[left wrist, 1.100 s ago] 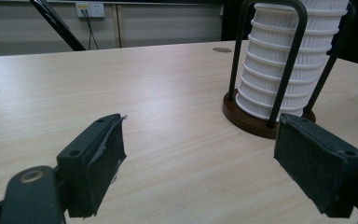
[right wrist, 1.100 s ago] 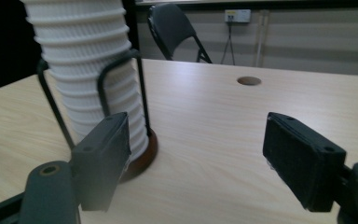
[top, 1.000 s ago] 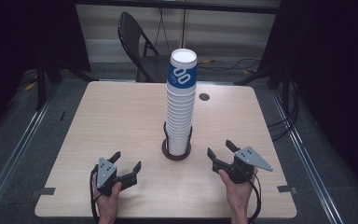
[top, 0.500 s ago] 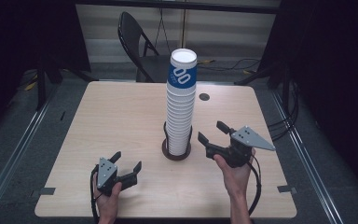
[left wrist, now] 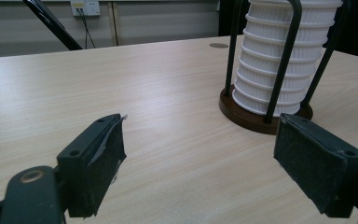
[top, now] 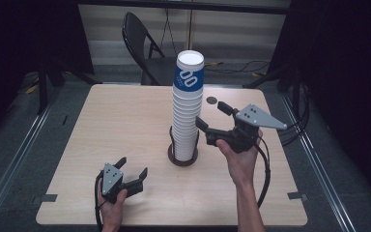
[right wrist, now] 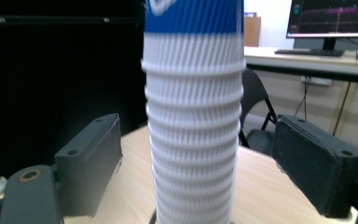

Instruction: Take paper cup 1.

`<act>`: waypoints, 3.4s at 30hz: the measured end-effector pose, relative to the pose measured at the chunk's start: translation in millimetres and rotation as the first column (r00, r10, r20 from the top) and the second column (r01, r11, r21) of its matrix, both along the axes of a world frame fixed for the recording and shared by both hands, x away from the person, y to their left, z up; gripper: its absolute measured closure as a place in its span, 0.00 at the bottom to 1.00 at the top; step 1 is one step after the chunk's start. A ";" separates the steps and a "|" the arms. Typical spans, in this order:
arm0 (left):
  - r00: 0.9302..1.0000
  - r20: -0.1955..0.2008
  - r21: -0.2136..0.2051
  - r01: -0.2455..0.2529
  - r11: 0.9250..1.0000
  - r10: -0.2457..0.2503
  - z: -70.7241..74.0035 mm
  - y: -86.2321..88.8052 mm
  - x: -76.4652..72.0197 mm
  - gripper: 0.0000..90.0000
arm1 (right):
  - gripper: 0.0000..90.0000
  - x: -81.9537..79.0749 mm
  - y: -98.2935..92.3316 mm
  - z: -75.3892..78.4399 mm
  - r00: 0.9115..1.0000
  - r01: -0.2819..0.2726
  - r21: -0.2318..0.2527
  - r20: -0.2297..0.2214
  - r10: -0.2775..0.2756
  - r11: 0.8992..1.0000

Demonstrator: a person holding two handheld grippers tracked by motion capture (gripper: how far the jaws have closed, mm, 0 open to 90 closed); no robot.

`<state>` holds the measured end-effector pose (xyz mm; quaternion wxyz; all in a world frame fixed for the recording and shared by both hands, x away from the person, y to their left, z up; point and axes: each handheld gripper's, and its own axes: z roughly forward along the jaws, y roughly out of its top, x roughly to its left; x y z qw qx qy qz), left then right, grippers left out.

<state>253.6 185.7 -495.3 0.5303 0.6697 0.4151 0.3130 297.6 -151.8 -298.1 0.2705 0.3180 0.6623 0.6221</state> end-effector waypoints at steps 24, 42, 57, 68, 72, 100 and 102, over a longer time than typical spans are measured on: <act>1.000 0.004 -0.013 -0.015 1.000 0.015 -0.2 1.2 -0.5 0.18 | 0.14 47.8 24.0 54.8 0.999 -0.037 -0.027 0.029 0.038 0.999; 1.000 0.022 -0.024 -0.021 0.999 0.022 -0.6 1.9 -2.7 0.20 | 0.15 68.2 44.6 48.8 0.998 -0.060 -0.063 -0.002 0.060 0.996; 0.999 0.026 -0.019 -0.020 1.000 0.021 -0.6 1.8 -3.0 0.20 | 0.20 69.1 45.0 56.0 0.997 -0.080 -0.045 0.013 0.081 0.996; 1.000 0.022 -0.025 -0.016 1.000 0.016 -0.6 1.8 -2.7 0.20 | 0.20 68.6 44.2 65.1 0.996 -0.085 -0.009 0.034 0.085 0.996; 1.000 0.020 -0.022 -0.016 1.000 0.016 -0.6 1.5 -2.7 0.20 | 0.21 67.9 44.0 70.2 0.995 -0.079 -0.013 0.052 0.079 0.997; 1.000 0.022 -0.019 -0.019 1.000 0.019 -0.6 1.1 -2.7 0.20 | 0.22 61.1 41.6 97.3 0.993 -0.063 0.048 0.100 0.058 0.997; 1.000 0.021 -0.019 -0.014 1.000 0.015 -0.6 0.9 -2.6 0.19 | 0.22 60.3 40.0 98.3 0.993 -0.059 0.053 0.105 0.054 0.997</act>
